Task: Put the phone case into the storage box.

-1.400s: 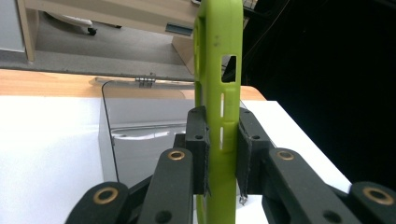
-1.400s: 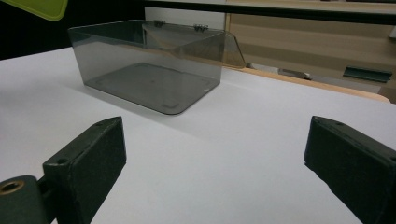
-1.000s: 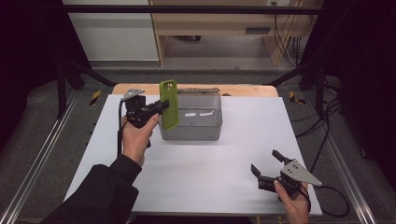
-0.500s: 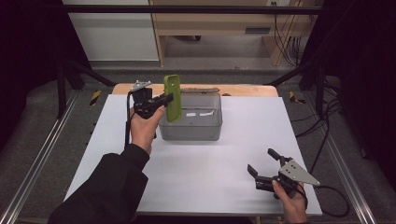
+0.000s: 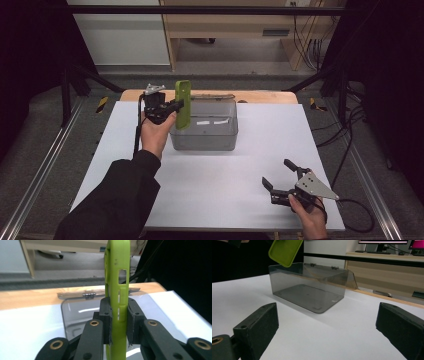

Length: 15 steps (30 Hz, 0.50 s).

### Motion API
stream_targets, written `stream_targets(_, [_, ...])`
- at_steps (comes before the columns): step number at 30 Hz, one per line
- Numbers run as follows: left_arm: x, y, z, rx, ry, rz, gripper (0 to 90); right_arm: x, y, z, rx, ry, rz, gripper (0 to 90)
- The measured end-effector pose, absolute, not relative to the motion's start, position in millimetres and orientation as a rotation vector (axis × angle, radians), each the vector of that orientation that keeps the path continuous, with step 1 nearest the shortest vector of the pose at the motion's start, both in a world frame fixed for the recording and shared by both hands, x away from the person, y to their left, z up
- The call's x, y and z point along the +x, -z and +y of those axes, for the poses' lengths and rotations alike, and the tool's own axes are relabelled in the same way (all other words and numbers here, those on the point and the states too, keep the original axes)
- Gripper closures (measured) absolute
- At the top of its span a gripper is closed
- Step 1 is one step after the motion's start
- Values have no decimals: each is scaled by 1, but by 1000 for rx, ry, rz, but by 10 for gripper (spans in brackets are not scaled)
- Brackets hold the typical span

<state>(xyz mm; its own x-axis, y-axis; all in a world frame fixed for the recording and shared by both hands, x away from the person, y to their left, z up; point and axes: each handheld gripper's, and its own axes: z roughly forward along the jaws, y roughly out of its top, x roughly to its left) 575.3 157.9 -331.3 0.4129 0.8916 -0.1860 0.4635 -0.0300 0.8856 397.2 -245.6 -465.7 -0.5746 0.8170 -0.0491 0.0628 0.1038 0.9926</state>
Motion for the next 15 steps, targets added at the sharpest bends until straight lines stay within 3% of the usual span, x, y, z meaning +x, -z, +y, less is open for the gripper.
stream_targets(15, [588,335,152,1686,-598,1253,776,400,466,-244,869,-1522,1748,48])
